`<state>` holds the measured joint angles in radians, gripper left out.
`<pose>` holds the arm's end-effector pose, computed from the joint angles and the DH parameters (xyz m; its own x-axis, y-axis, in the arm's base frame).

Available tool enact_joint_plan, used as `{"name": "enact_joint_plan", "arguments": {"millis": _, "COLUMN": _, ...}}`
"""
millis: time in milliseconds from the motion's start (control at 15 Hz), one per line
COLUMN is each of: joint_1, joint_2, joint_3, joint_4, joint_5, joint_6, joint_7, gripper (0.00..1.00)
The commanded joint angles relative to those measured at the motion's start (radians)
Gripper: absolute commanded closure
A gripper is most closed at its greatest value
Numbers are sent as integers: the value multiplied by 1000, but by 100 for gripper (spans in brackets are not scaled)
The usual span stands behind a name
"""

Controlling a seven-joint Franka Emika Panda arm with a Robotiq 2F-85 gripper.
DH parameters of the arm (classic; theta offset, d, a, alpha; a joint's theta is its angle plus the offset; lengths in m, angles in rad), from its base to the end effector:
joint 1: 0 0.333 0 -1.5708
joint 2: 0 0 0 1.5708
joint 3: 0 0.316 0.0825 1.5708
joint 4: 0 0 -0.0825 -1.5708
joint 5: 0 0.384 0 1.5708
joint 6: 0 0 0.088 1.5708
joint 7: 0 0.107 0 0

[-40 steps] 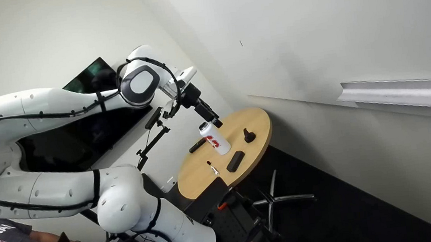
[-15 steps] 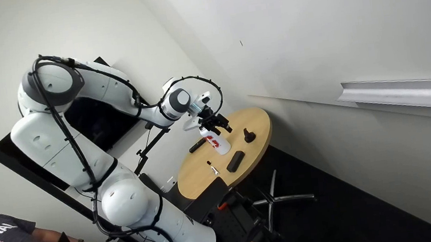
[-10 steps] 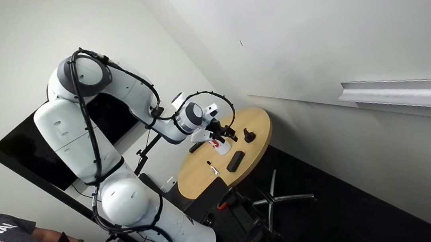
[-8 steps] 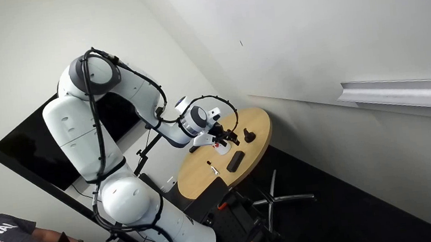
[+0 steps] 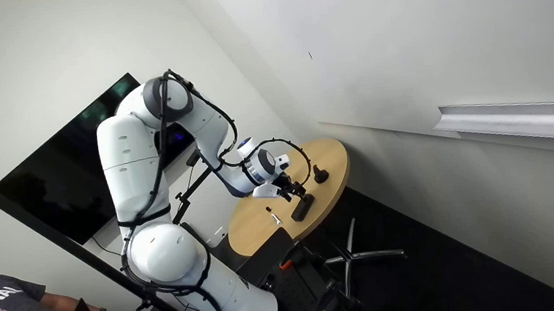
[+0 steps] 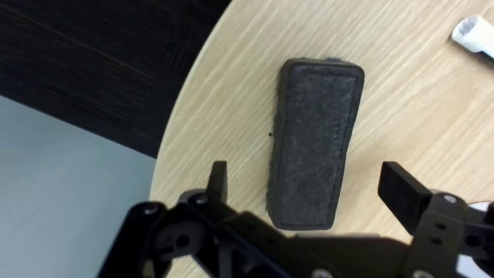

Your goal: Pick up the whiteboard eraser and put it on the whiteboard

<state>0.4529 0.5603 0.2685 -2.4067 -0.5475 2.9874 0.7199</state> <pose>0.3205 0.3505 0.1012 0.8785 0.4754 0.0465 0.4776 -0.8757 -0.0709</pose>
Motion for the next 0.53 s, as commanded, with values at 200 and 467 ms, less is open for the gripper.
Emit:
{"name": "enact_joint_plan", "arguments": {"millis": 200, "joint_1": 100, "joint_2": 97, "joint_3": -51, "joint_4": 104, "joint_5": 242, "joint_6": -34, "joint_7": -174, "gripper": 0}}
{"name": "enact_joint_plan", "arguments": {"millis": 467, "joint_1": 181, "joint_2": 116, "joint_3": -107, "joint_4": 138, "joint_5": 380, "joint_6": -44, "joint_7": -273, "gripper": 0}}
